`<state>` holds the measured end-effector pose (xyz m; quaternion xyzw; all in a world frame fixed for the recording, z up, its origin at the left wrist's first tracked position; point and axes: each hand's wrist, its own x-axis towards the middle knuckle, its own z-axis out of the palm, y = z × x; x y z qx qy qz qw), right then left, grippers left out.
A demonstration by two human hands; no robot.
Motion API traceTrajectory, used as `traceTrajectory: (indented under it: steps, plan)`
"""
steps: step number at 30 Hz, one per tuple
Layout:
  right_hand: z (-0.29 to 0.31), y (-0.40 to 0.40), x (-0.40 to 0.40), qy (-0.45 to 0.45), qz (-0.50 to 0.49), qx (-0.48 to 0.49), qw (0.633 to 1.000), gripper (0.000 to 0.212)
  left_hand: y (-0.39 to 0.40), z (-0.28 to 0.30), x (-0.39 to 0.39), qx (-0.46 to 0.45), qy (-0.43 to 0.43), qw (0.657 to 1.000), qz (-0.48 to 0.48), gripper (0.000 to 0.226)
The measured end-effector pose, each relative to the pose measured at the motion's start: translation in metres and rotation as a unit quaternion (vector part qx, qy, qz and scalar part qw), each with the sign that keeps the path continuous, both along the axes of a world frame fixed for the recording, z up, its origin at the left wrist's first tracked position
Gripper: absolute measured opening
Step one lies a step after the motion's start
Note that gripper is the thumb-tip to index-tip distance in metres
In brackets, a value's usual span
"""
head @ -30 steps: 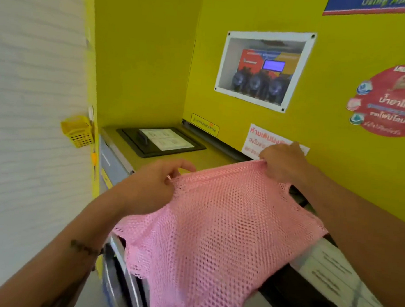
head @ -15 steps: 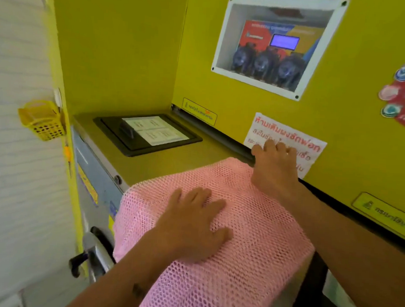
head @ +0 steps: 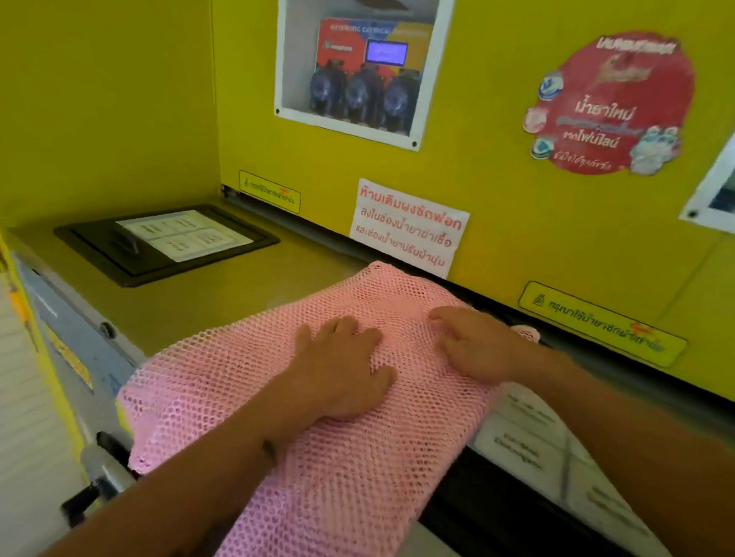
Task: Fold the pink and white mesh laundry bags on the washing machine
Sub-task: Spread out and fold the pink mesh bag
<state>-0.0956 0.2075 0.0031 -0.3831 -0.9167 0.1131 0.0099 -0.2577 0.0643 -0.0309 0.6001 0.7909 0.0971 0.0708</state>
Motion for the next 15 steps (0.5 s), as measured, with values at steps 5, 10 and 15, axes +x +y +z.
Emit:
traceTrajectory:
  steps: [5, 10, 15]
  plan:
    - [0.035, -0.019, 0.073, 0.022, 0.022, 0.016, 0.999, 0.045, -0.002, 0.013, 0.019, 0.042, 0.012, 0.999, 0.031, 0.057]
    - [0.05, -0.044, 0.173, 0.003, 0.049, 0.006, 0.999, 0.046, -0.012, 0.035, 0.083, 0.215, -0.038, 0.975, 0.033, 0.035]
    - [0.057, -0.049, 0.282, -0.042, -0.003, 0.014, 0.999, 0.046, -0.024, 0.061, 0.2, 0.333, -0.133, 0.931, -0.062, 0.022]
